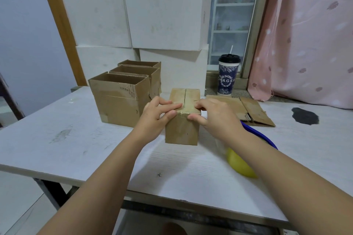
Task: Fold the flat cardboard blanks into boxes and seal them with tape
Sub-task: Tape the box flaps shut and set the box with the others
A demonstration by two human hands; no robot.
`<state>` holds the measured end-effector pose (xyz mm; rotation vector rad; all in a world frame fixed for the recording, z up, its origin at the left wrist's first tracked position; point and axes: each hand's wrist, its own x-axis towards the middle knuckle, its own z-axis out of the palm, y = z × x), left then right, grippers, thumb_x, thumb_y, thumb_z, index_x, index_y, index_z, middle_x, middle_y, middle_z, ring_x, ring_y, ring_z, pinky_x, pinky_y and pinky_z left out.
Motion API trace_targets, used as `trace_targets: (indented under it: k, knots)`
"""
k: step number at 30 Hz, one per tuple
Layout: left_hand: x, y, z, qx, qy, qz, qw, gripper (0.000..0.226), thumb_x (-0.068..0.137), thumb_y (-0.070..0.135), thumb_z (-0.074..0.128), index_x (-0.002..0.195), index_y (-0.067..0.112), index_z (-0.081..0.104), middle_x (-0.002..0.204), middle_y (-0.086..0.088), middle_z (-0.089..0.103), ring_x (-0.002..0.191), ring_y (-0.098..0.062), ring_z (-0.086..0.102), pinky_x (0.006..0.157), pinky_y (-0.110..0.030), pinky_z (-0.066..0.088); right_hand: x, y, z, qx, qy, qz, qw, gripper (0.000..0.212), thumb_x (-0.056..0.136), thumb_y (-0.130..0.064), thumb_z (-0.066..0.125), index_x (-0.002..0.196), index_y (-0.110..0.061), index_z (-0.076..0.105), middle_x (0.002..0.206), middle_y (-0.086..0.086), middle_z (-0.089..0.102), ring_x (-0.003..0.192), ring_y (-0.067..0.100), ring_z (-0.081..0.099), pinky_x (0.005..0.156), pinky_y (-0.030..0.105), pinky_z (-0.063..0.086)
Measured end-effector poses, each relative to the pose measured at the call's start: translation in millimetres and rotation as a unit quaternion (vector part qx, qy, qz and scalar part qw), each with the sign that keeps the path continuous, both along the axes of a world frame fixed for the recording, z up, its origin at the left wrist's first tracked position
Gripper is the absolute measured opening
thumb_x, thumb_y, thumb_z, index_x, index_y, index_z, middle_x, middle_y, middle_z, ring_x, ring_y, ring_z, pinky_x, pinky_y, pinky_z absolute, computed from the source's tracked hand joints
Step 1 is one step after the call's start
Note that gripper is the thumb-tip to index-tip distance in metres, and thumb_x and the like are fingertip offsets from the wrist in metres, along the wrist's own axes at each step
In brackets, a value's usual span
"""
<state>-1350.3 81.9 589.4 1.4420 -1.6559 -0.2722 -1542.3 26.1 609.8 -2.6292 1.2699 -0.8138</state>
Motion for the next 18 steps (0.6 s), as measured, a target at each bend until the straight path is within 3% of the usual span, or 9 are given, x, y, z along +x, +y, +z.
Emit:
trace_targets:
  k: [2, 5, 9, 11, 13, 15, 18]
  knots:
    - [2, 0, 0, -0.007, -0.023, 0.002, 1.000, 0.032, 0.094, 0.024, 0.055, 0.122, 0.039, 0.053, 0.102, 0.019, 0.042, 0.121, -0.017, 0.039, 0.108, -0.035, 0.029, -3, -1, 0, 0.006, -0.003, 0.007, 1.000, 0.045, 0.085, -0.049, 0.063, 0.114, -0.015, 0.064, 0.114, 0.003, 0.065, 0.106, 0.022, 0.056, 0.089, 0.037, 0.043]
    - [1, 1, -1, -0.036, -0.090, 0.032, 0.995, 0.030, 0.094, 0.026, 0.054, 0.122, 0.035, 0.059, 0.103, 0.017, 0.046, 0.108, -0.018, 0.041, 0.094, -0.020, 0.025, -4, -1, -1, 0.005, -0.004, 0.005, 1.000, 0.042, 0.087, -0.047, 0.062, 0.117, -0.018, 0.065, 0.119, 0.001, 0.065, 0.107, 0.021, 0.057, 0.090, 0.037, 0.043]
    - [-5, 2, -2, -0.114, -0.200, 0.096, 0.969, 0.025, 0.092, 0.022, 0.059, 0.114, 0.025, 0.069, 0.105, -0.004, 0.060, 0.092, -0.025, 0.045, 0.083, -0.028, 0.036, -1, 1, -7, -0.017, -0.011, -0.011, 1.000, 0.040, 0.089, -0.046, 0.060, 0.117, -0.017, 0.064, 0.118, 0.002, 0.066, 0.110, 0.023, 0.058, 0.091, 0.041, 0.045]
    - [-7, 2, -5, -0.107, -0.165, 0.081, 0.977, 0.026, 0.090, 0.020, 0.063, 0.115, 0.020, 0.069, 0.115, -0.004, 0.059, 0.108, -0.024, 0.045, 0.094, -0.030, 0.036, 0, 2, -8, -0.022, -0.022, -0.015, 0.999, 0.042, 0.088, -0.047, 0.061, 0.118, -0.018, 0.064, 0.116, 0.002, 0.067, 0.109, 0.023, 0.058, 0.091, 0.040, 0.045]
    - [-11, 1, -9, -0.072, -0.069, 0.034, 0.994, 0.028, 0.090, 0.018, 0.063, 0.117, 0.016, 0.066, 0.131, 0.001, 0.051, 0.124, -0.010, 0.038, 0.106, -0.027, 0.030, -2, 3, -8, -0.022, -0.029, -0.016, 0.999, 0.045, 0.086, -0.051, 0.061, 0.117, -0.019, 0.065, 0.117, 0.001, 0.067, 0.109, 0.023, 0.059, 0.091, 0.039, 0.046]
    - [-16, 0, -13, -0.064, -0.013, 0.024, 0.998, 0.027, 0.091, 0.016, 0.061, 0.117, 0.017, 0.066, 0.134, 0.008, 0.047, 0.122, 0.001, 0.039, 0.105, -0.019, 0.030, -4, 3, -8, -0.014, -0.046, -0.010, 0.999, 0.043, 0.086, -0.050, 0.062, 0.116, -0.020, 0.066, 0.119, -0.001, 0.068, 0.106, 0.022, 0.060, 0.089, 0.039, 0.046]
    - [-14, 0, -9, -0.047, 0.016, 0.017, 0.999, 0.026, 0.091, 0.018, 0.060, 0.116, 0.026, 0.065, 0.133, 0.015, 0.047, 0.120, 0.005, 0.041, 0.101, -0.009, 0.030, -5, 2, -9, -0.008, -0.066, -0.007, 0.998, 0.035, 0.088, -0.044, 0.063, 0.114, -0.020, 0.068, 0.121, -0.003, 0.067, 0.104, 0.023, 0.062, 0.088, 0.037, 0.046]
